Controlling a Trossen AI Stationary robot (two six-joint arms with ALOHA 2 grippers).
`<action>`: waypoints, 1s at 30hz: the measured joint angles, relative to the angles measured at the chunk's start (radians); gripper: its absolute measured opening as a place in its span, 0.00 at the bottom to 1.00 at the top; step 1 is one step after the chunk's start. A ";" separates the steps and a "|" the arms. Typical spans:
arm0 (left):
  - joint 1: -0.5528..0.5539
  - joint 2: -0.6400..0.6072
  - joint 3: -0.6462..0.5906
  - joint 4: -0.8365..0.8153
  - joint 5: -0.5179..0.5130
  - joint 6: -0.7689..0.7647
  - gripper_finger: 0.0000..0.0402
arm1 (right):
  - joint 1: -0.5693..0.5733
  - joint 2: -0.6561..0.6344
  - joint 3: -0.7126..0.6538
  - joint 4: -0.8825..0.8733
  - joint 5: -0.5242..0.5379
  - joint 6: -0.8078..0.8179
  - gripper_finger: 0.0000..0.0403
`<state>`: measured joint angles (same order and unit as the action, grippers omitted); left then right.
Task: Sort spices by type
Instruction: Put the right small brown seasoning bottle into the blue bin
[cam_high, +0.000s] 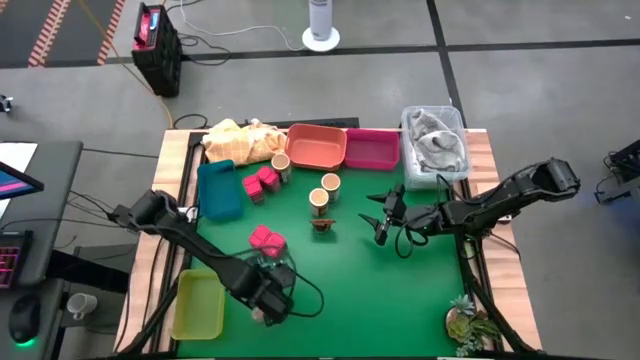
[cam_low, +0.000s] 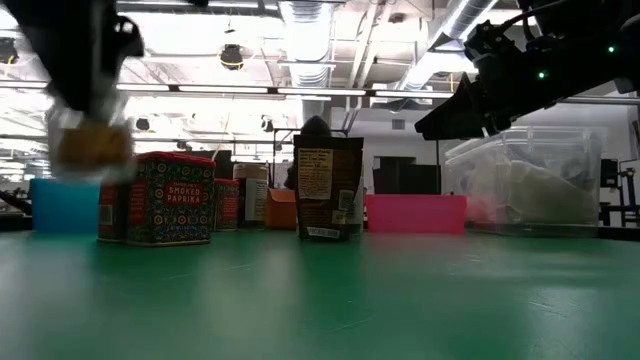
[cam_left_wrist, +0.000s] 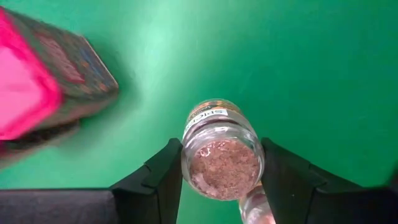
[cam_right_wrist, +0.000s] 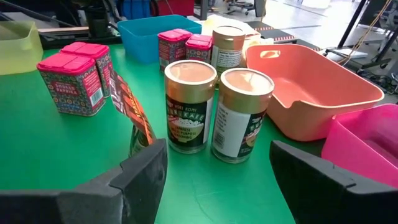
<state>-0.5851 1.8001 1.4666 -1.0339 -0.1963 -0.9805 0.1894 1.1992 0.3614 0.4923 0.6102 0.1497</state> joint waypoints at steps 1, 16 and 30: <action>0.005 -0.022 0.000 -0.013 -0.013 0.000 0.44 | 0.000 0.000 0.000 0.000 0.000 0.000 0.77; 0.135 -0.300 0.000 -0.542 -0.302 -0.161 0.44 | 0.001 0.000 0.000 0.013 -0.002 0.028 0.77; 0.510 -0.555 -0.425 -0.457 -0.330 -0.013 0.44 | 0.045 0.000 0.000 0.015 -0.009 0.026 0.77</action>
<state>-0.0748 1.2446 1.0417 -1.4910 -0.5259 -0.9937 0.2340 1.1992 0.3611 0.5074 0.6014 0.1760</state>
